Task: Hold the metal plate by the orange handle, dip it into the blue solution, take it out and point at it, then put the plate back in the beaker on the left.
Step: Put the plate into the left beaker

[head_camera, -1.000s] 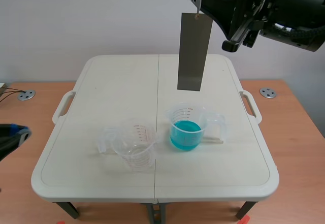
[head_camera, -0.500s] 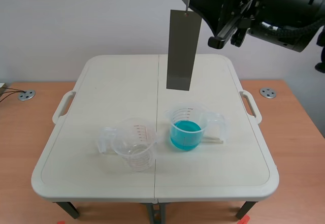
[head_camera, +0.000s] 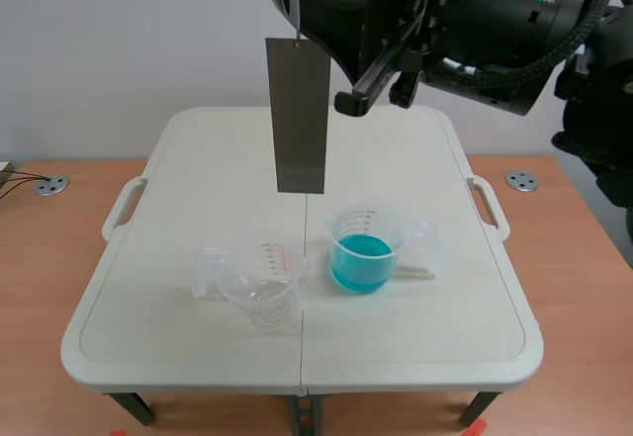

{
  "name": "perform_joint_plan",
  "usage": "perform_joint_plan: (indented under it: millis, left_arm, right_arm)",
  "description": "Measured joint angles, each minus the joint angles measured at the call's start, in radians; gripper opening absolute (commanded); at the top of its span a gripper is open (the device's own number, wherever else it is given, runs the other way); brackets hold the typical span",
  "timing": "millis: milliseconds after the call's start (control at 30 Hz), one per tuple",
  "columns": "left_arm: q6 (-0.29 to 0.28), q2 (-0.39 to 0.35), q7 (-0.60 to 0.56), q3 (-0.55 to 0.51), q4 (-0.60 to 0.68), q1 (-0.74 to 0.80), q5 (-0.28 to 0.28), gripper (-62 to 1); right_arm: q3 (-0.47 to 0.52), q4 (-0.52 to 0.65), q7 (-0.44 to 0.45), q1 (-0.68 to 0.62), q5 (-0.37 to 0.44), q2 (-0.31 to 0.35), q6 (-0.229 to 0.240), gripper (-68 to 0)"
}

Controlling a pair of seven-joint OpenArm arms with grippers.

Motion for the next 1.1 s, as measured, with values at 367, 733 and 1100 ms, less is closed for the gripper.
perform_joint_plan:
  millis: [367, 733, 1100]
  left_arm:
    - [0.000, 0.191, 0.109, 0.094, -0.038, -0.007, 0.081, -58.2]
    - [0.000, 0.269, 0.122, 0.093, -0.070, -0.062, 0.080, -58.2]
    - [-0.004, 0.275, 0.154, 0.092, -0.100, -0.114, 0.080, -58.2]
  right_arm:
    - [-0.023, 0.021, -0.067, -0.028, -0.016, -0.081, 0.000, -66.2]
    - [-0.028, 0.025, -0.078, -0.089, -0.114, -0.172, 0.000, -66.2]
    - [-0.095, 0.026, -0.103, -0.100, -0.175, -0.221, 0.000, -66.2]
